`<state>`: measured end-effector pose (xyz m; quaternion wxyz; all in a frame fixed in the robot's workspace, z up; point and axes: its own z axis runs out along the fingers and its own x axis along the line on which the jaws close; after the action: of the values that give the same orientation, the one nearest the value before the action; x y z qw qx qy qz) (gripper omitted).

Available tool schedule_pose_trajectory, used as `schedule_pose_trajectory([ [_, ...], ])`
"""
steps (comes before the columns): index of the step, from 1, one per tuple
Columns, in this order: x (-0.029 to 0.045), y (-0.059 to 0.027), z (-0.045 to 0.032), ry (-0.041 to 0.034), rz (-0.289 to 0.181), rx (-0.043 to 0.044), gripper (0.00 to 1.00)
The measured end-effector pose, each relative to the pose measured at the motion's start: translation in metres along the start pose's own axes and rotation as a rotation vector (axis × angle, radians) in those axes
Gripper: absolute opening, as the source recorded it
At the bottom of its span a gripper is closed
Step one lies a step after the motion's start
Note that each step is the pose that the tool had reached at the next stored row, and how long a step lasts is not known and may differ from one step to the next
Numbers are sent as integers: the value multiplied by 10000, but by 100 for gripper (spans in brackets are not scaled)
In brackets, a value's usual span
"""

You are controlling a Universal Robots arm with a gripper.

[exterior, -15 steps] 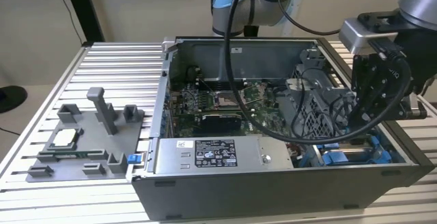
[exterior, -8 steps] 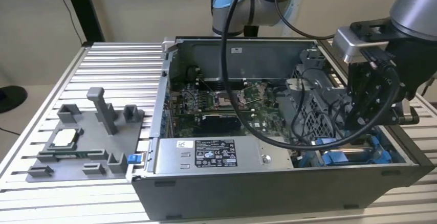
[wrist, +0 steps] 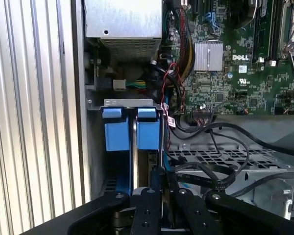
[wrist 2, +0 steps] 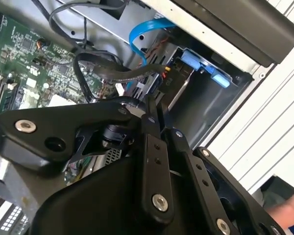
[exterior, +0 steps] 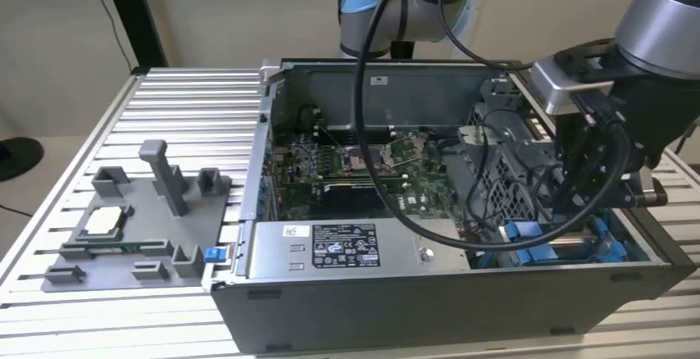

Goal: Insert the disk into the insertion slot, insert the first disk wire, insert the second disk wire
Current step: 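Insert the second disk wire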

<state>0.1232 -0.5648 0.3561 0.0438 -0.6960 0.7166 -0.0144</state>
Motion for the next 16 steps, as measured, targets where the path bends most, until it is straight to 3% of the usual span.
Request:
schedule_pose_trajectory([
  [2, 1, 1, 13, -6, -28, 135, 0],
  [4, 1, 2, 24, -5, -46, 210, 0],
  [16, 31, 4, 61, 0, -44, 211, 0],
])
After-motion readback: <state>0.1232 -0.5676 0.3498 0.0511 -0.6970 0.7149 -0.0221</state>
